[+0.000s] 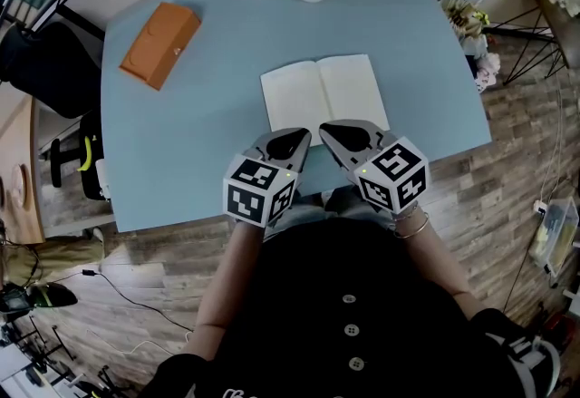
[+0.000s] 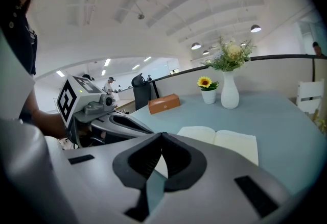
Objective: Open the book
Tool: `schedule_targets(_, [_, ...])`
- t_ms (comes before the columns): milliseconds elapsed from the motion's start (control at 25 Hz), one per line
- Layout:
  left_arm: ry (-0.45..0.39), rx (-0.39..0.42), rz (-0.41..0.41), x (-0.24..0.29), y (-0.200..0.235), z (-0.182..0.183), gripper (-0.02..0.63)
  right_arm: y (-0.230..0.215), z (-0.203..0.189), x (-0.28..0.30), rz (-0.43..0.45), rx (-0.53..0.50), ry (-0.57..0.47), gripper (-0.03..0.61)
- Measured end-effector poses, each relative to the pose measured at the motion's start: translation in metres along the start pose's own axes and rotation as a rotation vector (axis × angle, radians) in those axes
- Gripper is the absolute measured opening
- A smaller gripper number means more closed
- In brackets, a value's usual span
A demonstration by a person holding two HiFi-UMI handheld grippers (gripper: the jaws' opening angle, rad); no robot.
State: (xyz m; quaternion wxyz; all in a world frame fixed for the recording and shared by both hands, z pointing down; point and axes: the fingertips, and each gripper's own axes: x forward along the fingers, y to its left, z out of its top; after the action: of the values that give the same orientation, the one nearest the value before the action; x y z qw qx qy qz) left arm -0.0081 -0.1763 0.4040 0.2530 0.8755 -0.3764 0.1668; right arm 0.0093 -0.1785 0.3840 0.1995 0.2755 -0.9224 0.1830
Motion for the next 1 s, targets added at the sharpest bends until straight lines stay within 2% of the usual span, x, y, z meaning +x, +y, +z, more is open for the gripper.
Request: schedule_targets(1000, [0.005,-0.026,-0.019,-0.0003,-0.0005,-0.0058,0.012,-0.0005,-0.0056,0.0017,-0.017,-0.007,0.036,0.002])
